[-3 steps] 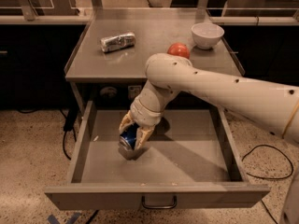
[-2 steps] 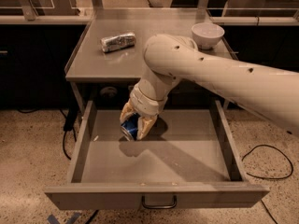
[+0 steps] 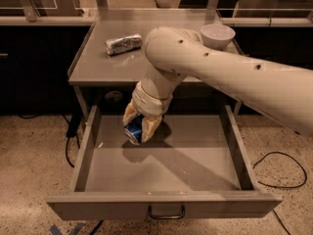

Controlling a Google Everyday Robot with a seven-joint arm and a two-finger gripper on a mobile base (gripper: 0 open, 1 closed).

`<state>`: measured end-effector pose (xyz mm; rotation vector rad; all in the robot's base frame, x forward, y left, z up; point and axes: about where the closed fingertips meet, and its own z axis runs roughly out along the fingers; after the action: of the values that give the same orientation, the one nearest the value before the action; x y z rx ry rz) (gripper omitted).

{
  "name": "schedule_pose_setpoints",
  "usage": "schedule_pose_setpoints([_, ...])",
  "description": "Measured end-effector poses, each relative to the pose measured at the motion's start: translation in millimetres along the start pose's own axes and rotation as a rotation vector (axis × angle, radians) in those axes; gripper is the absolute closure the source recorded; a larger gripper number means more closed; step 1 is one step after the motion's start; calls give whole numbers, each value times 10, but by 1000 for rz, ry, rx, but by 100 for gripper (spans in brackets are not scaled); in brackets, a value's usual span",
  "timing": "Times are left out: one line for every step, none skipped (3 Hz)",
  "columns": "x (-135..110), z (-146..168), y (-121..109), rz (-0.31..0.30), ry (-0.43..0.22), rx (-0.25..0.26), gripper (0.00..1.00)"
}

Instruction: Pick pepsi can from top drawer and place on counter

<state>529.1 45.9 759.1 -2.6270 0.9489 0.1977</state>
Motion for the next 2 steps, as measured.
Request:
schedule_pose_setpoints([-84,-490,-293,-70,62,-15,100])
schedule_pose_setpoints([-150,-830,-524,-121,101,-19,100])
